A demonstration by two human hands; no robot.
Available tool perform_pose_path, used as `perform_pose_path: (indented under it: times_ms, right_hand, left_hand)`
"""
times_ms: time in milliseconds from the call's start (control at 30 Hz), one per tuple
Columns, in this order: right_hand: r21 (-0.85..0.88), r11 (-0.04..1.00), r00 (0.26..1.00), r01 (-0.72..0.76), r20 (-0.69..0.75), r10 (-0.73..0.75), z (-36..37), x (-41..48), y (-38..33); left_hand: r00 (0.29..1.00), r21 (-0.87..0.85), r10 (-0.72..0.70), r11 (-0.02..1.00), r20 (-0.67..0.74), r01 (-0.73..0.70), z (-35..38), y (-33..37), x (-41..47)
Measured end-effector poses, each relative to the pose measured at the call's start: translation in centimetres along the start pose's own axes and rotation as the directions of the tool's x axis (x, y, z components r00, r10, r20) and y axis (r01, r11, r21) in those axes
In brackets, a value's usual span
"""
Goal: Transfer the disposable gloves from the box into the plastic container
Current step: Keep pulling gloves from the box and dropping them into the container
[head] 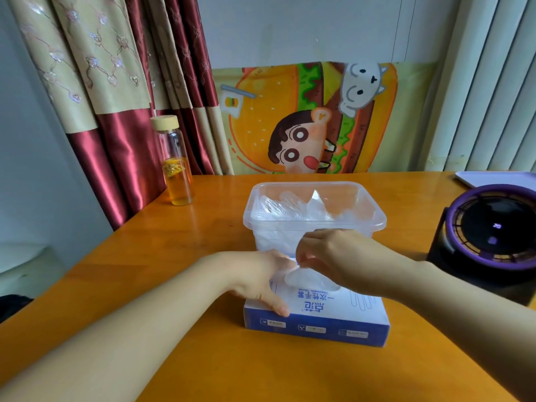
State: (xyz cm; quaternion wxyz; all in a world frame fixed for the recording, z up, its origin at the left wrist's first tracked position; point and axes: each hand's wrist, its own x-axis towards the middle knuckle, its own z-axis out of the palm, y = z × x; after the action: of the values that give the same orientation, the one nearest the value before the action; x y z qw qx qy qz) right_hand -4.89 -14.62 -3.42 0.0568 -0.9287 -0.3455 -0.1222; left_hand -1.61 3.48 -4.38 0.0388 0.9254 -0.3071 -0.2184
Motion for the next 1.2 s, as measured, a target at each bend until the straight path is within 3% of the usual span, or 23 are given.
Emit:
perform_pose_path:
  times_ms: [100,167,233,333,433,500,600,767,833,867,933,1000,1100,1133,1200]
  right_hand:
    - [0.086,0.993,0.993,-0.084,-0.081,0.091,-1.3,-0.3,0.7]
    - [0.122,0.987,0.963,-0.108,-0.234,0.134,-2.4,-0.1,1.5]
    - [0.195,0.97,0.903,-0.147,-0.374,0.212,-3.6,0.2,2.0]
    - [0.416,0.886,0.8,-0.206,-0.45,0.397,-5.3,0.5,2.4]
    - [0.733,0.654,0.721,-0.185,-0.351,0.598,-6.8,0.6,2.7]
    - [0.853,0.492,0.706,-0.172,-0.241,0.666,-7.5,0.6,2.6]
    - [0.93,0.33,0.733,-0.16,-0.112,0.671,-7.7,1.1,2.0]
    - [0.988,0.094,0.799,-0.126,0.044,0.6,-7.0,1.7,1.6]
    - [0.988,0.044,0.823,-0.146,0.097,0.559,-6.8,1.6,1.9]
    - [0.983,0.027,0.827,-0.182,0.138,0.545,-6.7,1.5,2.0]
    - [0.965,0.041,0.816,-0.258,0.195,0.545,-6.5,1.2,2.6]
    - [0.959,0.1,0.783,-0.266,0.154,0.603,-6.8,1.1,3.7]
    - [0.99,0.119,0.813,-0.075,-0.008,0.583,-8.3,0.7,4.8]
    - [0.987,0.159,0.854,-0.037,-0.051,0.517,-8.8,0.5,4.7]
    - [0.911,0.402,0.931,-0.094,-0.063,0.359,-9.3,0.4,4.1]
  left_hand:
    - [0.999,-0.048,0.032,0.998,-0.001,-0.032,0.0,0.2,-0.4]
    - [0.999,-0.074,0.034,0.997,-0.02,-0.035,0.0,0.0,-0.5]
    - [0.999,-0.091,0.013,0.996,-0.032,-0.016,0.3,-0.3,-0.5]
    - [0.998,-0.159,-0.012,0.987,-0.063,0.002,0.7,-0.6,-0.5]
    - [0.977,-0.354,-0.065,0.935,-0.201,-0.011,0.0,-0.5,-2.1]
    - [0.916,-0.547,-0.106,0.826,-0.388,-0.136,-1.1,0.0,-3.9]
    - [0.788,-0.491,-0.102,0.828,-0.608,-0.272,-2.3,1.5,-4.7]
    - [0.581,-0.397,-0.13,0.845,-0.803,-0.359,-3.5,3.1,-2.0]
    - [0.532,-0.434,-0.193,0.819,-0.824,-0.375,-4.3,2.8,-1.4]
    - [0.54,-0.476,-0.224,0.79,-0.811,-0.386,-4.6,2.5,-1.2]
    - [0.614,-0.59,-0.279,0.708,-0.738,-0.388,-5.3,2.2,-0.9]
    - [0.703,-0.653,-0.301,0.695,-0.645,-0.301,-6.5,1.8,-0.8]
    - [0.804,-0.677,-0.316,0.722,-0.503,-0.14,-8.7,0.8,-0.4]
    - [0.827,-0.682,-0.313,0.722,-0.467,-0.112,-9.3,0.5,-0.1]
    - [0.856,-0.677,-0.306,0.733,-0.417,-0.068,-10.5,0.2,0.6]
